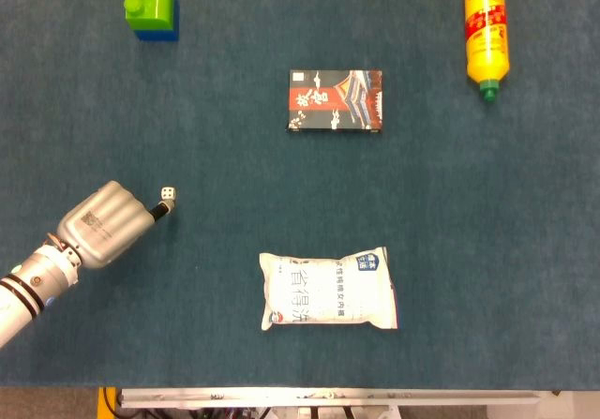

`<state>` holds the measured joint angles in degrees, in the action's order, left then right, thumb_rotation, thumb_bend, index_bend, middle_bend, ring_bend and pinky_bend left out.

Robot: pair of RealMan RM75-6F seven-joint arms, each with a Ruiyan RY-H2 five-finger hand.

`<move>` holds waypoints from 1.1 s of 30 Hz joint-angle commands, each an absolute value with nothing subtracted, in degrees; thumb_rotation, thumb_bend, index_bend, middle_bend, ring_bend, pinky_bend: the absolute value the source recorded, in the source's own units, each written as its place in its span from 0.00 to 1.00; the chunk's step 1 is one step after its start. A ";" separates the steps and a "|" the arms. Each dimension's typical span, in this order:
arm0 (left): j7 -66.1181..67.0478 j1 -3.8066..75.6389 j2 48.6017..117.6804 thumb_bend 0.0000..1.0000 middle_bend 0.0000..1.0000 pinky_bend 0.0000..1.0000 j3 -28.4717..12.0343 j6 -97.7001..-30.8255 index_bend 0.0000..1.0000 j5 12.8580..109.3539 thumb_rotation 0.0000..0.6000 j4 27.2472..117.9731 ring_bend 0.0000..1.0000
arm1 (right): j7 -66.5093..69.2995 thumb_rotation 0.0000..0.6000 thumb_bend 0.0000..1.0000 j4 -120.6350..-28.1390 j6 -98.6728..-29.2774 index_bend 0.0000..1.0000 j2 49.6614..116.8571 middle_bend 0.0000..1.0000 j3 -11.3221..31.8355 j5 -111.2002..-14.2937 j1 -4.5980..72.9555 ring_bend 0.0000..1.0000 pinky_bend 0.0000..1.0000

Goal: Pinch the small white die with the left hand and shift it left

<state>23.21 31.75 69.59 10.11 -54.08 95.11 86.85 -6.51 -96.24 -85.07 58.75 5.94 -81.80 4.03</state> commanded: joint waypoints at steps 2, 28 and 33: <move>23.28 31.80 69.94 0.91 1.00 1.00 10.06 -53.59 0.20 95.00 1.00 86.42 0.92 | -6.44 1.00 0.48 -96.27 -85.09 0.36 58.70 0.39 5.97 -81.76 4.02 0.37 0.47; 22.74 31.88 72.00 0.91 1.00 1.00 8.95 -51.37 0.20 92.37 1.00 83.26 0.92 | -6.30 1.00 0.47 -96.92 -85.56 0.36 58.18 0.39 5.88 -82.10 3.76 0.37 0.47; 22.66 32.03 72.14 0.91 1.00 1.00 8.58 -51.31 0.20 92.03 1.00 83.05 0.92 | -6.25 1.00 0.47 -96.92 -85.71 0.36 58.13 0.39 5.91 -82.17 3.72 0.37 0.47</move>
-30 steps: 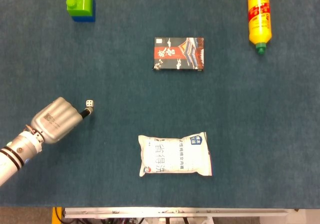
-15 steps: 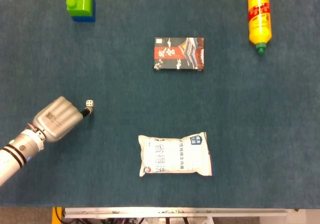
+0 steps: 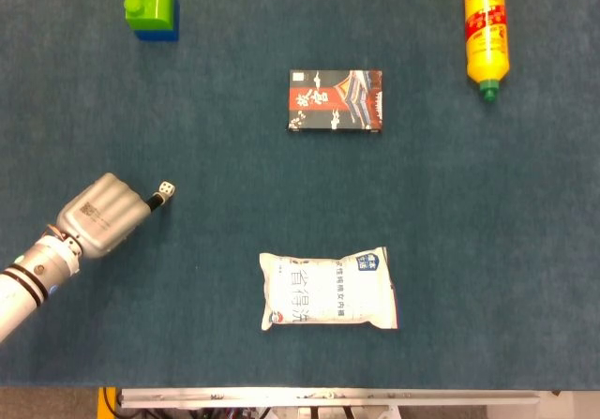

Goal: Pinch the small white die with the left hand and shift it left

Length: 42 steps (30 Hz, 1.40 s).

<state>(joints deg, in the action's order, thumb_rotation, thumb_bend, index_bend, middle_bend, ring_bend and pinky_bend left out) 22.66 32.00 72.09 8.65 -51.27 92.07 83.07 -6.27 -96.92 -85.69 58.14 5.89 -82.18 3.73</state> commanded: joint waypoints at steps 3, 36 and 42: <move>22.69 32.10 72.36 0.91 1.00 1.00 8.47 -51.30 0.20 92.00 1.00 82.97 0.92 | -6.12 1.00 0.47 -96.91 -85.76 0.36 58.06 0.39 5.94 -82.14 3.69 0.37 0.47; 26.12 33.56 70.94 0.91 1.00 1.00 5.34 -51.81 0.20 88.94 1.00 85.54 0.92 | -5.66 1.00 0.48 -97.02 -85.30 0.36 57.87 0.39 5.71 -82.36 3.78 0.37 0.47; 22.32 30.27 68.96 0.91 1.00 1.00 4.68 -58.68 0.20 88.86 1.00 88.01 0.91 | -5.39 1.00 0.48 -97.20 -85.72 0.36 57.57 0.39 5.80 -82.43 3.61 0.37 0.47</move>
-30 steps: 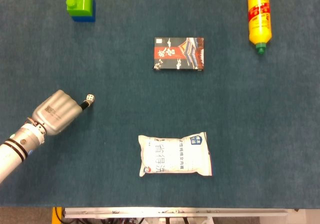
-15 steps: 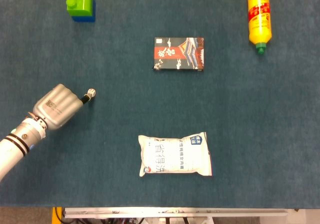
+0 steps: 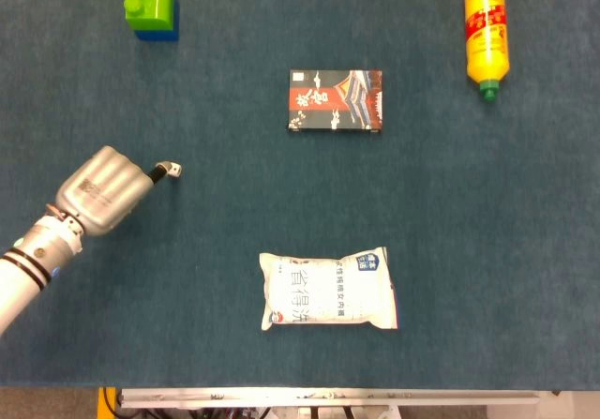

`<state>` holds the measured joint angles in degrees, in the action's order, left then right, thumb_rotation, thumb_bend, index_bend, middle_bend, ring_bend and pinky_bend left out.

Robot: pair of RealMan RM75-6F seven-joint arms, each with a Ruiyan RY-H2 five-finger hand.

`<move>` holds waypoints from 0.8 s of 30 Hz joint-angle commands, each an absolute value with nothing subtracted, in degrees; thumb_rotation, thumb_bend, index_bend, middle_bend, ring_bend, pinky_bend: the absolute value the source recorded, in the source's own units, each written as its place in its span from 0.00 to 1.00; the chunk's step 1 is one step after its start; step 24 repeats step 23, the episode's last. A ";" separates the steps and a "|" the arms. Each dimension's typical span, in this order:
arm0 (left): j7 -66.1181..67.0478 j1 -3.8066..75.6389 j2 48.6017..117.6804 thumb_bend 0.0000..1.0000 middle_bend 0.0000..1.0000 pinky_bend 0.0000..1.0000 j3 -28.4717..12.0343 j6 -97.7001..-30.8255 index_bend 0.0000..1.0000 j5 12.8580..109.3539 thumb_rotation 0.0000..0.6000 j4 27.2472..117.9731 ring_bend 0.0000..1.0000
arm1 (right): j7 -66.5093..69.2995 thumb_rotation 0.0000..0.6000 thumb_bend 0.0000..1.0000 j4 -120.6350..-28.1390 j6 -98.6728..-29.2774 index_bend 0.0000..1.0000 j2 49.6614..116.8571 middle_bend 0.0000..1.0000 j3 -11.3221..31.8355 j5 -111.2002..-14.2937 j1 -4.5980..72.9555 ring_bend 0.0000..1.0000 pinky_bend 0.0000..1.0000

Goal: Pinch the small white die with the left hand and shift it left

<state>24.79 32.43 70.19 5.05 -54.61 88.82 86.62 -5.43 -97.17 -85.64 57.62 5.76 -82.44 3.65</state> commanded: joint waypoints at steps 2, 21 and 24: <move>21.33 29.33 68.54 0.91 1.00 0.99 4.69 -60.50 0.20 89.13 1.00 88.31 0.88 | -5.34 1.00 0.48 -97.22 -85.83 0.36 57.53 0.39 5.84 -82.42 3.56 0.37 0.47; 12.39 10.58 62.05 0.09 0.30 0.48 6.22 -85.28 0.14 88.40 1.00 97.17 0.26 | -7.54 1.00 0.47 -96.65 -84.57 0.36 58.65 0.39 5.57 -81.70 4.03 0.37 0.47; 12.41 9.66 62.66 0.09 0.29 0.46 5.62 -85.92 0.25 87.29 1.00 96.18 0.25 | -7.56 1.00 0.47 -96.50 -84.05 0.36 58.77 0.39 5.44 -81.76 4.26 0.37 0.47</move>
